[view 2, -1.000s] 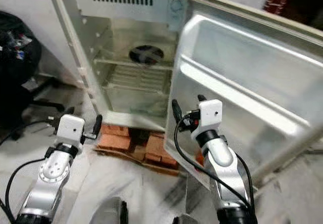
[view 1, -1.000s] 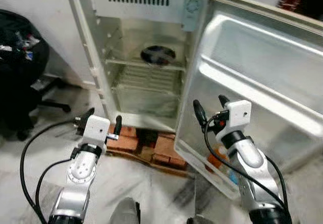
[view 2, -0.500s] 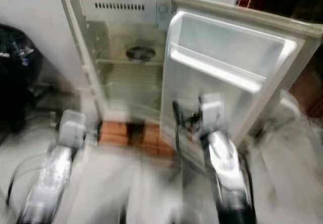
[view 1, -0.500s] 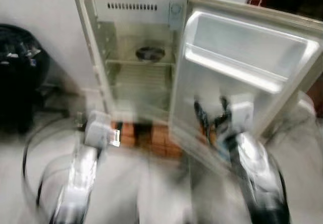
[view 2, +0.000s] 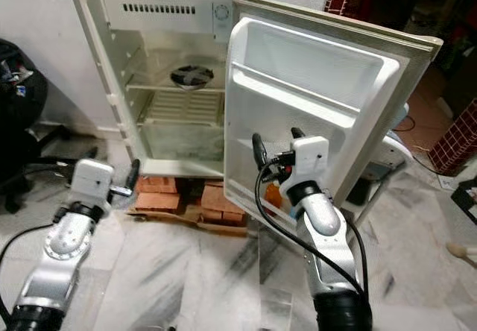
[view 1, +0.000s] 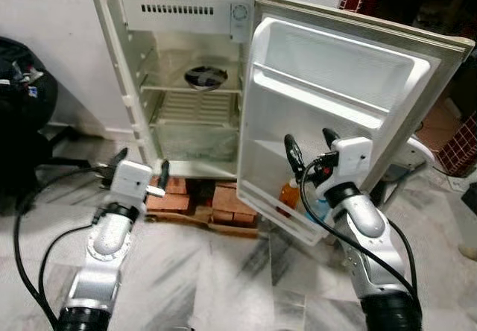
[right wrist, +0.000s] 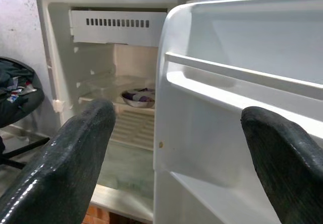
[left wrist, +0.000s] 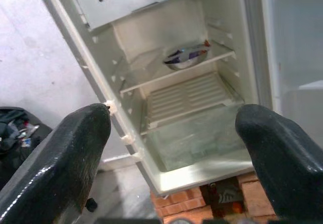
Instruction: Restocking fridge
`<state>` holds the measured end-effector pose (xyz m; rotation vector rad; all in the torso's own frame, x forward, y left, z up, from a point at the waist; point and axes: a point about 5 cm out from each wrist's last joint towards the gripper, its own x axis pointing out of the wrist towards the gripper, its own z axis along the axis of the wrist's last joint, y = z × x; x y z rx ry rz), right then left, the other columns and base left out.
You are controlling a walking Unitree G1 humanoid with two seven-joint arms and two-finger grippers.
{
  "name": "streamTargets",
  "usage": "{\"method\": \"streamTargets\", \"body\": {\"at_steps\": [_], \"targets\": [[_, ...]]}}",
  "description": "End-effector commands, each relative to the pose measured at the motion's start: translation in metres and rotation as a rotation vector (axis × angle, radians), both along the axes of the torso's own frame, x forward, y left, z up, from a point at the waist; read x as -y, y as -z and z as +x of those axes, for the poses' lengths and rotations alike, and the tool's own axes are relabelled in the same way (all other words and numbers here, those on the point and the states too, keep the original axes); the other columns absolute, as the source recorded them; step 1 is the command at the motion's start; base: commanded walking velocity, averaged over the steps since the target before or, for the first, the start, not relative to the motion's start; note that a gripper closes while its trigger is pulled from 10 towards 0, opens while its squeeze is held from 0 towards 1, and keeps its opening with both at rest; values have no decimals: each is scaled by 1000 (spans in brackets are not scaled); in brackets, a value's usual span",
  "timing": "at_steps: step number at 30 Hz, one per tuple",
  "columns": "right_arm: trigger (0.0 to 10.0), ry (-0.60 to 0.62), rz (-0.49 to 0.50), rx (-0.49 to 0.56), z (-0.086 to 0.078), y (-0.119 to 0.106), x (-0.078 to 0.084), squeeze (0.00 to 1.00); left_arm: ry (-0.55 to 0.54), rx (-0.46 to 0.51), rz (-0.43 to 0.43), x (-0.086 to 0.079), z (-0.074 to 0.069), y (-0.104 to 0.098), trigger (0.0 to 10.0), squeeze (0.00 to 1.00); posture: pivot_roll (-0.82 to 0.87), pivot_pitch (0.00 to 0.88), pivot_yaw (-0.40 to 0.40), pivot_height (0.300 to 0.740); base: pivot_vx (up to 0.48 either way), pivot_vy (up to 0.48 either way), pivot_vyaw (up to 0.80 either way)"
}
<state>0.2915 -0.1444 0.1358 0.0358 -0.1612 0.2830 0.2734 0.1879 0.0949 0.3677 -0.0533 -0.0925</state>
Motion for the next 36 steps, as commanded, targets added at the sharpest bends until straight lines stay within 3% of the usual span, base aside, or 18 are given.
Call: {"method": "streamTargets", "body": {"at_steps": [1, 8, 14, 18, 19, 21, 26, 31, 33, 36], "targets": [[10000, 6, -9, 8, 3, -1, 1, 0, 12, 17, -8, -1, 1, -3, 10000, 0, 19, 0, -27, 740, 0, -262, 0], [10000, 38, -34, 2, -1, 5, 1, 0, 16, 6, 0, -4, 3, -3, 10000, 0, 24, 0, -16, 740, 0, -404, 0], [10000, 118, -17, -29, 2, 9, 10, 0, 5, 21, -13, -5, 1, -5, 10000, 0, 30, 0, -18, 740, 0, -433, 0], [10000, 83, 6, -46, 3, 11, 7, 0, 9, 10, -16, -2, -4, -1, 10000, 0, 34, 0, -21, 740, 0, -431, 0], [10000, 63, -57, -41, 3, 12, 4, 0, 11, 6, -17, -2, -4, 0, 10000, 0, 34, 0, -22, 740, 0, -431, 0], [10000, 55, -92, -37, 3, 13, 3, 0, 11, 4, -18, -1, -5, 0, 10000, 0, 34, 0, -22, 740, 0, -431, 0], [10000, 27, 14, -80, 2, 17, 1, 0, 8, -6, -21, 0, -7, 3, 10000, 0, 31, 0, -24, 740, 0, -429, 0], [10000, 15, -37, -117, -1, 25, -3, 0, -22, -26, -32, -4, -11, 8, 10000, 0, 32, 0, -25, 740, 0, -413, 0], [10000, 13, -130, -129, -4, 32, -6, 0, -36, -33, -47, -4, -13, 9, 10000, 0, 34, 0, -27, 740, 0, -341, 0], [10000, -12, -115, -169, -7, 39, -9, 0, -50, -31, -69, -4, -15, 10, 10000, 0, 36, 0, -28, 740, 0, -95, 0]]}}
